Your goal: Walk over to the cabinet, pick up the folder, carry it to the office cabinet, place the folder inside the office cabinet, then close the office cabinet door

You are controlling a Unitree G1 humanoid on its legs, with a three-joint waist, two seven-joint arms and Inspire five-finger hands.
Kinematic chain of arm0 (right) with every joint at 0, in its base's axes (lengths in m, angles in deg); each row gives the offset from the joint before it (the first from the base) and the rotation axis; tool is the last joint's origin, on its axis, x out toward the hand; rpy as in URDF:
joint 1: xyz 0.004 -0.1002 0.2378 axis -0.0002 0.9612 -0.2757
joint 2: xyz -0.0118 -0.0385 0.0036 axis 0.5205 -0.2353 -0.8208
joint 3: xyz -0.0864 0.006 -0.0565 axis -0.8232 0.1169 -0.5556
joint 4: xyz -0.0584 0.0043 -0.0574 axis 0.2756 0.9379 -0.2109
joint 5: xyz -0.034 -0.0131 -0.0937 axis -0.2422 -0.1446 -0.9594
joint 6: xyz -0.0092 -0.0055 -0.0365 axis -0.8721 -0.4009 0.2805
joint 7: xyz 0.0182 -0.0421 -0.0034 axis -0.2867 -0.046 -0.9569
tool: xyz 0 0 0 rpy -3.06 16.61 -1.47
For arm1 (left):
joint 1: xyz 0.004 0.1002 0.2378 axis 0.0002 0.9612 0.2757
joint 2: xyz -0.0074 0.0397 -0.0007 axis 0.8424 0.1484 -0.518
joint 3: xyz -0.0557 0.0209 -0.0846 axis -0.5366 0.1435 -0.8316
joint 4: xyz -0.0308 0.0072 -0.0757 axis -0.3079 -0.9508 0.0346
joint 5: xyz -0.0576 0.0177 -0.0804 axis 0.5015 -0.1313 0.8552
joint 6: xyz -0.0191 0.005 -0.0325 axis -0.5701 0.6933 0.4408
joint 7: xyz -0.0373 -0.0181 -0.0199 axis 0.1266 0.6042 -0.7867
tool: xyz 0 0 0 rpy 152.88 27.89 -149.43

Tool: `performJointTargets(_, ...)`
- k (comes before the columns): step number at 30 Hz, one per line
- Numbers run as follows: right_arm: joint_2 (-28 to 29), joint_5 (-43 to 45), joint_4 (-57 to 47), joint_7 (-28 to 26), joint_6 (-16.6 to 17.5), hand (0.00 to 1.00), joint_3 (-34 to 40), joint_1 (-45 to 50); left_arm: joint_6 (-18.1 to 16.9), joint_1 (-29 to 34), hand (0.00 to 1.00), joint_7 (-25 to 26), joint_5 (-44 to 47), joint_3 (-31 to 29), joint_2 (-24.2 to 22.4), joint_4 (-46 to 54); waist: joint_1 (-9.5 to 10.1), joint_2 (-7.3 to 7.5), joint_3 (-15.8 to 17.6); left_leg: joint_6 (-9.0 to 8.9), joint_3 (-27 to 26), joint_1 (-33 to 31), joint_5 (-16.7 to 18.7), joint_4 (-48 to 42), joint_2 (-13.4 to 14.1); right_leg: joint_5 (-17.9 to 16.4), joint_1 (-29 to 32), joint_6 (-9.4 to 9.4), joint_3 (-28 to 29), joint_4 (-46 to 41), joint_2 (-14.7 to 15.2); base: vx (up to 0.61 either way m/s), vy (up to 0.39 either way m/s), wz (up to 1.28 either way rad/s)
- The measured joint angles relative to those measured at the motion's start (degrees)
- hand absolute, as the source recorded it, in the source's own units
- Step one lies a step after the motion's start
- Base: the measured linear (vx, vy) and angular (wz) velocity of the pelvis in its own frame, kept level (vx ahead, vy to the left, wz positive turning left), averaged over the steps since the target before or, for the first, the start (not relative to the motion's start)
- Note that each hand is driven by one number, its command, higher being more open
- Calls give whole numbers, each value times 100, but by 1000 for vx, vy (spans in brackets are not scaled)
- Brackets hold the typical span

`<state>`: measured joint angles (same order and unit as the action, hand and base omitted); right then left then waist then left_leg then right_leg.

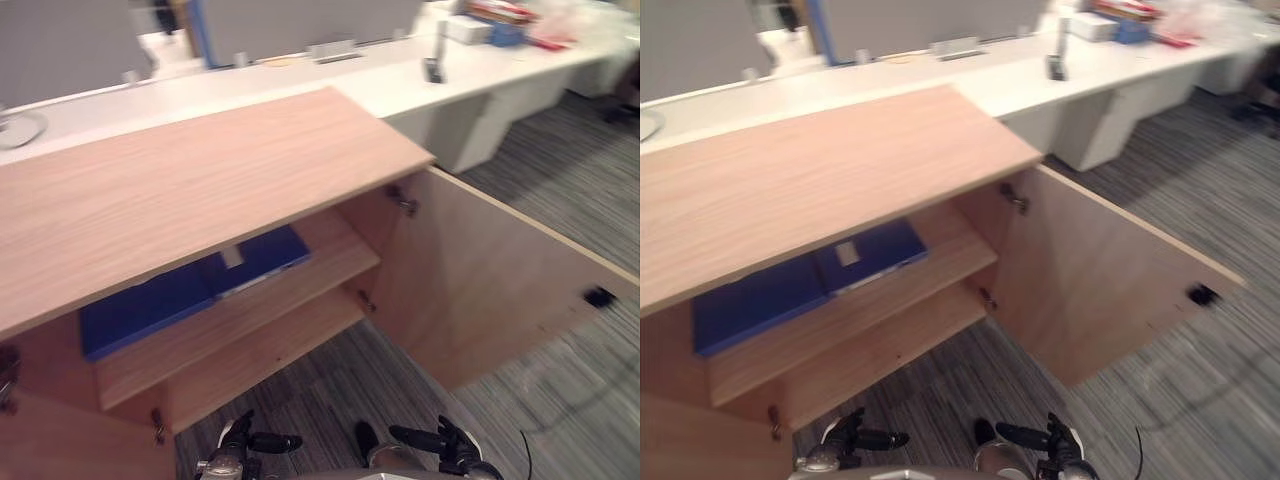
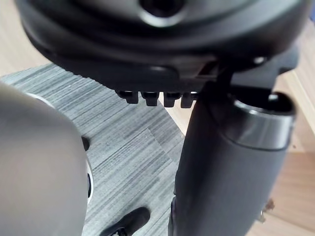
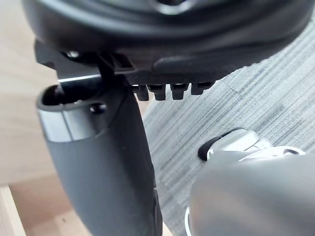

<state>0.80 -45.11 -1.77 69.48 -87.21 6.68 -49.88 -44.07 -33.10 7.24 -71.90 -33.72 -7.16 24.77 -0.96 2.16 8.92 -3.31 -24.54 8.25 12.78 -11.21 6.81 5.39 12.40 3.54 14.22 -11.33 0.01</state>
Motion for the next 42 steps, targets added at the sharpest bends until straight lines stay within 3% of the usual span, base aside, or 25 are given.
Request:
performJointTargets(1,83,2,-71,78,-6,100,41,-9,-3,-19,100,12,2,-79,-29,8,2,-2,50,-2,-167,82,-2,-5,27,-122,119,-155,-483,-318,101,-188,-39,-128)
performJointTargets(2,155,52,-249,158,-14,100,82,59,24,-22,100,50,16,-144,-100,4,-41,-66,92,-14,-452,180,-9,-36,129,-604,291,-425,-1493,-1176,410,-73,-21,-88)
performJointTargets(3,165,73,-376,235,-4,100,81,120,49,-21,100,70,24,-138,-127,5,-55,-102,85,-32,-526,214,-18,-49,186,-806,335,-445,-1802,-1599,568,-68,-66,-87)
performJointTargets(4,193,125,-523,389,5,100,89,205,69,-7,100,110,31,-134,-161,8,-68,-151,64,-117,-666,284,-51,-57,320,-1075,329,-440,-2090,-2207,813,-24,-155,-76)
performJointTargets(5,241,193,-634,489,5,100,118,264,71,53,100,132,54,-135,-154,55,-68,-128,15,-253,-801,319,-67,-78,446,-1241,231,-305,-2130,-2416,994,4,-210,-80)
performJointTargets(6,284,228,-716,527,5,100,166,290,73,78,100,135,67,-136,-134,87,-66,-85,-14,-334,-882,310,-51,-109,492,-1365,170,-128,-2101,-2357,1040,63,-290,-84)
performJointTargets(7,315,240,-813,576,8,100,238,320,96,89,100,133,80,-142,-85,139,-66,60,-52,-433,-981,355,-65,-142,462,-1662,33,-1,-2065,-1970,987,97,-269,-76)
performJointTargets(11,148,243,-1016,969,32,100,737,280,96,152,100,133,141,-137,-411,134,-66,-376,-151,-414,-735,700,-384,581,569,-1429,-186,-274,-1805,-1311,145,33,-184,-80)
performJointTargets(14,59,234,-1187,1004,43,100,752,278,79,124,100,89,146,35,-535,209,-110,-362,-170,-361,-733,716,-540,729,611,-1303,-185,-330,-1725,-1097,-34,-32,-59,-31)
performJointTargets(20,-99,142,-1486,973,45,100,924,69,65,159,100,4,130,429,-533,274,-99,-446,-241,-363,-561,649,-680,915,566,-909,-359,-304,-1739,-498,-59,-30,51,1)
performJointTargets(28,-578,-130,-1962,924,266,100,857,-742,83,384,100,-38,19,627,-44,265,-7,-571,-387,-319,-109,552,-771,1012,453,-456,-802,-218,-1993,270,72,-30,58,22)
performJointTargets(37,-1200,-114,-1931,865,514,100,-248,-2049,99,491,100,-30,-165,276,243,-76,205,-518,-413,-353,293,555,-872,1189,425,-75,-1135,-238,-2205,881,69,-76,-12,13)
performJointTargets(42,-1259,88,-1046,909,593,100,-454,-2829,106,627,100,-23,-191,-84,261,-168,295,-385,-462,-368,413,509,-890,1188,402,105,-1275,-242,-2287,1175,88,-53,-5,9)
